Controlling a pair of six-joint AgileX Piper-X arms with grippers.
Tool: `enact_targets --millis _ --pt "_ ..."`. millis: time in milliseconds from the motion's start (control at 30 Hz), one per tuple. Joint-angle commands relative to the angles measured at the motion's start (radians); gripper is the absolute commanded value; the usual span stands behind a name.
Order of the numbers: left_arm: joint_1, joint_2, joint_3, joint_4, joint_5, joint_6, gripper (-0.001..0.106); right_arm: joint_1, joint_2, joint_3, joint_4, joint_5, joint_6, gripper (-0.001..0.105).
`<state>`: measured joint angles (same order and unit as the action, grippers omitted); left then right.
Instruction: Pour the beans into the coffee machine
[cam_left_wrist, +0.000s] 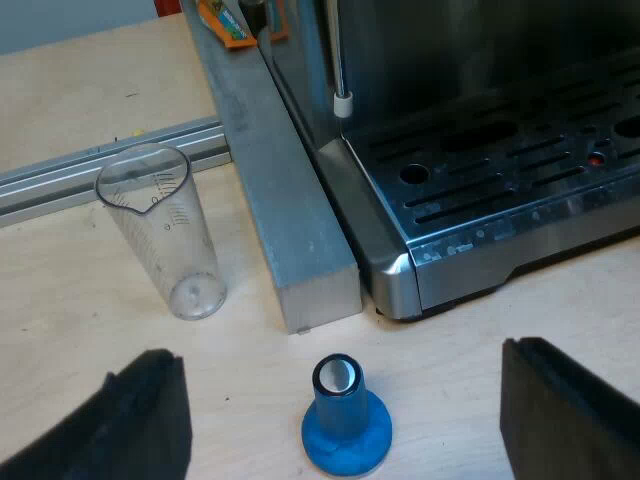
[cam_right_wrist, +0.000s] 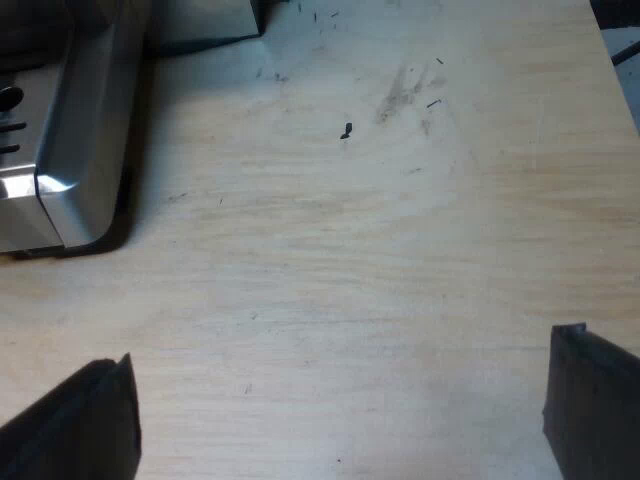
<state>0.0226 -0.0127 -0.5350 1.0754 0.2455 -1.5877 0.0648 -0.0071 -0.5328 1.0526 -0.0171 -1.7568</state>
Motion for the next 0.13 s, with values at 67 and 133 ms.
enact_targets --millis 67,133 --pt "-0.003 -0.140 0.000 -0.013 0.005 -0.003 0.066 -0.001 -0.046 -0.004 -0.004 -0.011 0.005 0.082" --pt "-0.028 -0.140 0.000 -0.013 0.005 -0.003 0.066 -0.001 -0.046 -0.004 -0.004 -0.011 0.005 0.082"
